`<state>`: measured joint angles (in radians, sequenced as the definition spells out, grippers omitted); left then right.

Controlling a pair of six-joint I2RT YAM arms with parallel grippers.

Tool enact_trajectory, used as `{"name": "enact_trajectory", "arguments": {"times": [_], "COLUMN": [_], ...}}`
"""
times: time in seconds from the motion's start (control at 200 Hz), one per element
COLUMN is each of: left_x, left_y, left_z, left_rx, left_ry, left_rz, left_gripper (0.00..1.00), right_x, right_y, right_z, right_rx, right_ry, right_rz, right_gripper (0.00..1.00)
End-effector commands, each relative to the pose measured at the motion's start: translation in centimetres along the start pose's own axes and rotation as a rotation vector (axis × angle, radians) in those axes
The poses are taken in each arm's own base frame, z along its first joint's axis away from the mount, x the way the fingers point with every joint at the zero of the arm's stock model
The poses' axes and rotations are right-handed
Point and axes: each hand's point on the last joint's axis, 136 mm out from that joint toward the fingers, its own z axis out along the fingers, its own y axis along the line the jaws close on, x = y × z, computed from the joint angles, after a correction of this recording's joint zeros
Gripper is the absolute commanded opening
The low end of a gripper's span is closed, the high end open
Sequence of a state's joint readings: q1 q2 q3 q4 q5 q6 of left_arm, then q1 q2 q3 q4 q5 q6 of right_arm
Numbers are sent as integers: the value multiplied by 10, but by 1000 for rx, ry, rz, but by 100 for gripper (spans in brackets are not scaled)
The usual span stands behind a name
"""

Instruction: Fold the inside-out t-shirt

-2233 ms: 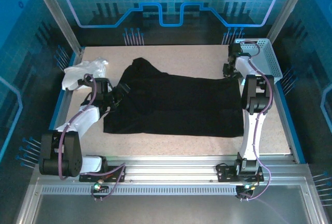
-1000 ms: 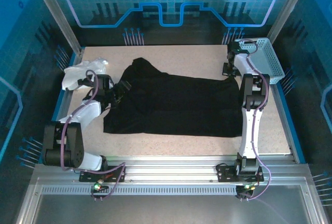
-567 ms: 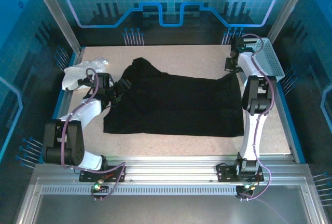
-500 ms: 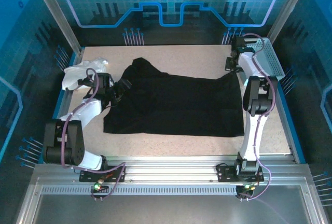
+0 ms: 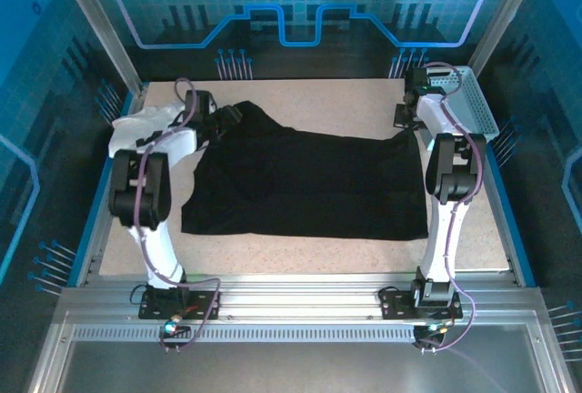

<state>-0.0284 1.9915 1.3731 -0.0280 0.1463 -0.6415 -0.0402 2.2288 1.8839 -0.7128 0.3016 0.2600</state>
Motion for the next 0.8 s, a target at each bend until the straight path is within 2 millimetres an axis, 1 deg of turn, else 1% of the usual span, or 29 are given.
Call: {"name": "enact_trajectory", "arguments": {"times": [0.0, 0.11, 0.185, 0.23, 0.33, 0.42, 0.505, 0.58, 0.72, 0.795], "left_x": [-8, -13, -11, -6, -1, 1, 0, -4, -12, -17], "left_y": [2, 4, 7, 13, 20, 24, 26, 22, 15, 10], "left_z": [27, 50, 64, 73, 84, 92, 96, 97, 93, 89], "left_rx": [-55, -92, -114, -135, -154, -153, -146, -127, -108, -95], "left_ry": [40, 89, 138, 170, 203, 214, 221, 212, 195, 183], "left_rz": [98, 109, 92, 77, 53, 40, 32, 35, 51, 58], "left_gripper": [57, 55, 53, 51, 47, 39, 31, 24, 11, 7], "right_x": [-13, -11, -11, -11, -11, -10, -8, -6, -4, -3], "right_y": [3, 5, 6, 6, 7, 9, 9, 10, 11, 10], "right_z": [-14, -13, -12, -12, -12, -10, -9, -7, -4, -4], "right_rx": [-29, -36, -40, -43, -50, -55, -58, -61, -64, -61], "right_ry": [-40, -37, -37, -36, -35, -32, -27, -23, -18, -16], "right_rz": [-8, -12, -11, -12, -13, -14, -14, -15, -16, -18], "right_gripper": [0, 0, 0, 0, 0, 0, 0, 0, 0, 0]}}
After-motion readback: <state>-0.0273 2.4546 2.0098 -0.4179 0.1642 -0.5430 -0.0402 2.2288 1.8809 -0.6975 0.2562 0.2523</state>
